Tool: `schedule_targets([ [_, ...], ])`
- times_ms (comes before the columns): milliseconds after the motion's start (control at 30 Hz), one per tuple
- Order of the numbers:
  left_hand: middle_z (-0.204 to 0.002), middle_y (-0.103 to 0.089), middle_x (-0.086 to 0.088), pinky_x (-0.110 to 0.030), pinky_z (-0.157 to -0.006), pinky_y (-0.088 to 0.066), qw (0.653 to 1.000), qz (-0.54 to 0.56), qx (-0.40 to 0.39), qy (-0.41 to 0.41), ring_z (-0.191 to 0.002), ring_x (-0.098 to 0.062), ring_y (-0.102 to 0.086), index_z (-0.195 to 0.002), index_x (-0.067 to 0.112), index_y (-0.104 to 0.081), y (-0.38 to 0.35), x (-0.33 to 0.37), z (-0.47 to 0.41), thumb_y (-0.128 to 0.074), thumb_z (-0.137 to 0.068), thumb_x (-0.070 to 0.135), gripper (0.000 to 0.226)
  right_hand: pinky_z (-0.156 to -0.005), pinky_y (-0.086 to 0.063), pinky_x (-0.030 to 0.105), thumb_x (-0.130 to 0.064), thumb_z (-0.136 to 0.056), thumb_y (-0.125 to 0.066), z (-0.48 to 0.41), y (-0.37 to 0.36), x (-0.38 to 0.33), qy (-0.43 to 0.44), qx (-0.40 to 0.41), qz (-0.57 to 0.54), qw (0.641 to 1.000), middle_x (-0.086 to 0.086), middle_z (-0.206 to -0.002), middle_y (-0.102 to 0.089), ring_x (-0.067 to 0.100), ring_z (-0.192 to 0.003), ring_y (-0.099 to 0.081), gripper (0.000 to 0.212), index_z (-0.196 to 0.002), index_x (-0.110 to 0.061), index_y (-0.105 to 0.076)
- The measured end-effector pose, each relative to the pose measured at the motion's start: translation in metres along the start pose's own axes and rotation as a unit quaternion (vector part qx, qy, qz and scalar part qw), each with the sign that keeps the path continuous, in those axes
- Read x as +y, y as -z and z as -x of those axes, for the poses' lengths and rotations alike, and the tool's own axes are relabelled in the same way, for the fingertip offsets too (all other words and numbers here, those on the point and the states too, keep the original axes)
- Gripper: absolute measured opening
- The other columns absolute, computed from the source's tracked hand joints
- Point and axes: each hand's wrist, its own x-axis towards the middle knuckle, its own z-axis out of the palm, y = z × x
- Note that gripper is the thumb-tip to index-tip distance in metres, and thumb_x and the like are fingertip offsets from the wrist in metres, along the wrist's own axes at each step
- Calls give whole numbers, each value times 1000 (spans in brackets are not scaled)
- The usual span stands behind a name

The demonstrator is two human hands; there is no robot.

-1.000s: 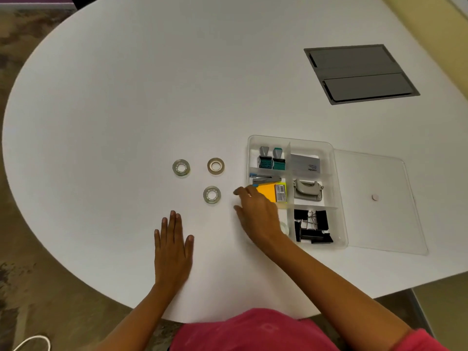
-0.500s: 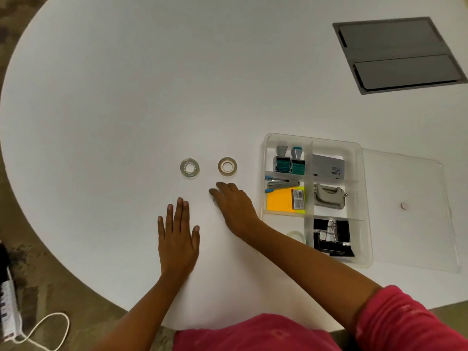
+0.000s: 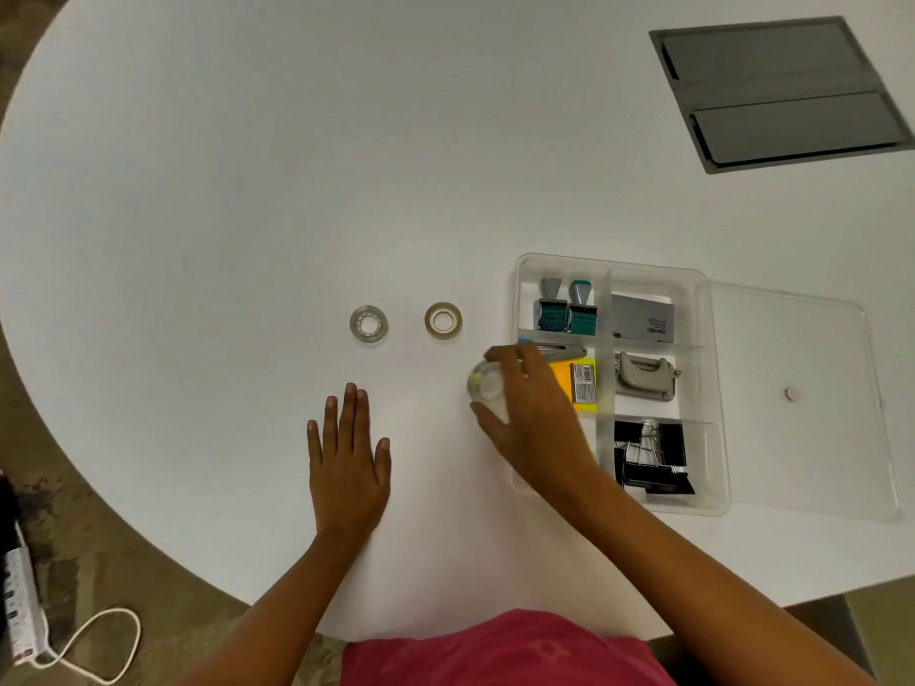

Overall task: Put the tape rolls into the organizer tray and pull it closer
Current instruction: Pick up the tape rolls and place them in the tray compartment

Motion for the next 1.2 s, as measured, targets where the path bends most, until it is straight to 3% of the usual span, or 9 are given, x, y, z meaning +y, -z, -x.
schedule_targets([
  [67,-162,-5,-1,-46,-122,-8,1000,0,0,1,-150,-21,0,-152,16,-7,0,0,0,-20,-96,40,62,-74,-45,22,-25,-75,-78,9,15,12,-49,-1,6,999,11,-116,-57,25,-99,-59,51,-117,-7,-54],
  [233,-162,-6,-1,-46,-122,-7,1000,0,2,-1,-150,-21,-1,-152,16,-8,1,0,1,-22,-96,39,63,-68,-50,32,-36,-81,-72,31,23,38,-157,-70,71,983,12,-110,-58,27,-87,-61,47,-112,-7,-51],
  [333,-162,-7,-1,-46,-122,-8,1000,0,1,0,-150,-21,-1,-152,15,-8,1,0,1,-21,-96,39,63,-70,-51,31,-43,-84,-66,40,13,43,-204,-124,102,966,10,-111,-58,26,-91,-61,49,-115,-10,-48],
  [633,-162,-6,-1,-46,-122,-8,1000,2,-1,2,-150,-21,-1,-152,16,-7,1,0,1,-22,-95,39,63,-84,-54,33,-39,-93,-55,39,-7,35,-219,-178,128,951,7,-127,-54,24,-108,-61,47,-130,-13,-40],
  [800,-162,-6,-1,-45,-123,-6,1000,1,2,1,-150,-21,-1,-152,17,-7,1,0,1,-22,-96,39,63,-75,-52,28,-33,-97,-50,29,6,22,-190,-129,155,961,6,-120,-58,21,-100,-62,33,-124,-14,-47],
  [1000,-162,-6,0,-45,-123,-7,1000,7,6,0,-150,-20,-1,-152,18,-7,-1,-1,1,-22,-95,38,63,-70,-45,23,-26,-93,-57,-20,11,-9,-77,-69,94,990,8,-114,-62,22,-99,-63,30,-120,-12,-53],
  [1100,-162,-6,1,-44,-123,-5,1000,11,9,3,-150,-19,-1,-152,19,-6,-1,-2,1,-23,-94,38,63,-77,-51,30,-24,-94,-55,-51,-7,-17,-19,-101,110,989,12,-121,-56,26,-105,-58,39,-129,-10,-46],
  [1200,-162,-7,1,-43,-123,-5,1000,11,7,6,-150,-18,-1,-152,20,-6,-2,-2,0,-23,-94,38,64,-86,-50,35,-16,-94,-56,-78,-31,-19,12,-161,157,974,16,-142,-39,29,-118,-47,54,-142,-13,-31],
])
